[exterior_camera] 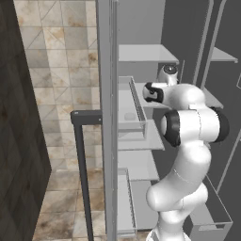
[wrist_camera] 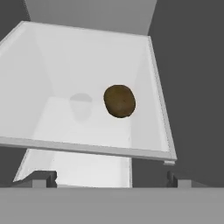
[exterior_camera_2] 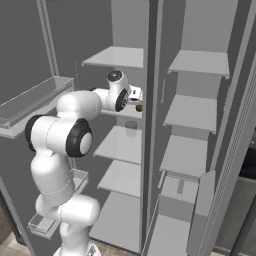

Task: Take the kiwi and potato from the fridge shelf and place them in the freezer drawer to begin freezing them.

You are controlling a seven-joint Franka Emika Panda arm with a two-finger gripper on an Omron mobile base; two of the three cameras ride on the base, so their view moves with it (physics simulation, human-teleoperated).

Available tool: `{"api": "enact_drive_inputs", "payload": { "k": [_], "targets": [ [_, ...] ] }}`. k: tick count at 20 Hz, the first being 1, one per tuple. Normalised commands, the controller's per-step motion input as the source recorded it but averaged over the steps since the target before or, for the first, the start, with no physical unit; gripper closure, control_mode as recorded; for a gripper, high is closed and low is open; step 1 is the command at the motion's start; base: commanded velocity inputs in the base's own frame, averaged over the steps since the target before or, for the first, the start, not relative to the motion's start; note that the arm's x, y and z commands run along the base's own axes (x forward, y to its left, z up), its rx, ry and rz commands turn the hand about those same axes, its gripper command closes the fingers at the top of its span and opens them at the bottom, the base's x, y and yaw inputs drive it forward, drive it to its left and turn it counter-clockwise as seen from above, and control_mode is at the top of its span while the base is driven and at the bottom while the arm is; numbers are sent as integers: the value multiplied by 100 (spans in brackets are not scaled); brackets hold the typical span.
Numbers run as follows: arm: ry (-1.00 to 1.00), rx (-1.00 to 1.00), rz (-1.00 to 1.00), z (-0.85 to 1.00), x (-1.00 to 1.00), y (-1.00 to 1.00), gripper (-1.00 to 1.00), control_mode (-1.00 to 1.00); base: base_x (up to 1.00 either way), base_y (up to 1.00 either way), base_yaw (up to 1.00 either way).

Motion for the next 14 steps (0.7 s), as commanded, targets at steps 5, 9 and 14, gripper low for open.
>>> {"api": "enact_drive_inputs", "payload": {
  "k": [5, 9, 14],
  "targets": [
    [7, -1, 0, -34, 52, -11, -100, -100, 0, 0, 0],
    [3, 0, 0, -27, 52, -13, -100, -100, 0, 0, 0],
    [0, 0, 0, -16, 53, -12, -100, -100, 0, 0, 0]
  ]
}}
